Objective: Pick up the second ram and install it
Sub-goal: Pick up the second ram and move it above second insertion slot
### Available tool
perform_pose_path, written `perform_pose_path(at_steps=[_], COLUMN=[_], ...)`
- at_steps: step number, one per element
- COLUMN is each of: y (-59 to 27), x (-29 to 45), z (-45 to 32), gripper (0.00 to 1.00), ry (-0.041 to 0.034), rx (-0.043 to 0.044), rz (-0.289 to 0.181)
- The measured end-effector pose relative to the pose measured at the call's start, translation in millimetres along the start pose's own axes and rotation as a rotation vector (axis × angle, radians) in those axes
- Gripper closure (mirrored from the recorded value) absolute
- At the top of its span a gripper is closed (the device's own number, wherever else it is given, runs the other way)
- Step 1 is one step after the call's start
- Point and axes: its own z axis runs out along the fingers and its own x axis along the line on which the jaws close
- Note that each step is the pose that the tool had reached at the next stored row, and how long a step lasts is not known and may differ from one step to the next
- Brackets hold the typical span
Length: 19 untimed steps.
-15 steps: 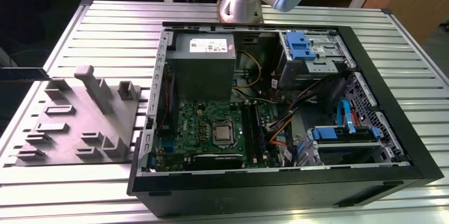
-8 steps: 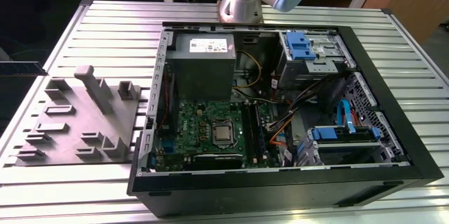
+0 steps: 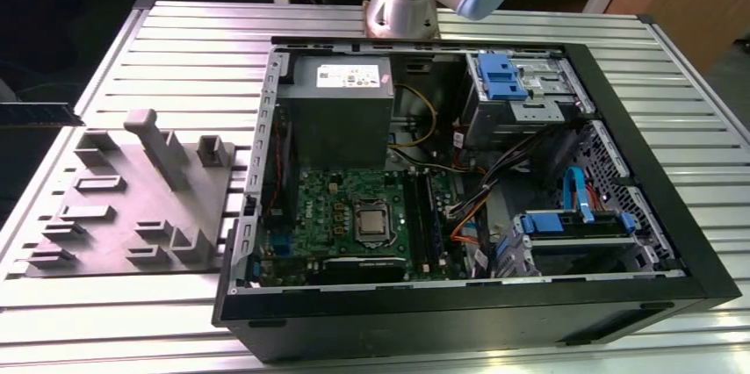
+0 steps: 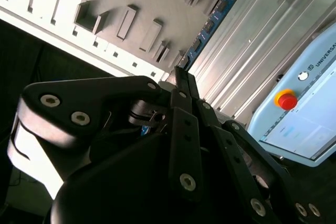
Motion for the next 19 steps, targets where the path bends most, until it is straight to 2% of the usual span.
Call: perform_pose_path(at_steps=[2, 19], y=[-6.9, -84.1], x=[-0.1, -1.2], z=[0.0, 0.5], gripper=[0.89, 0.89], ry=[0.0001, 0.0], rx=[-0.0001, -0.0001], rz=[0.0, 0.0])
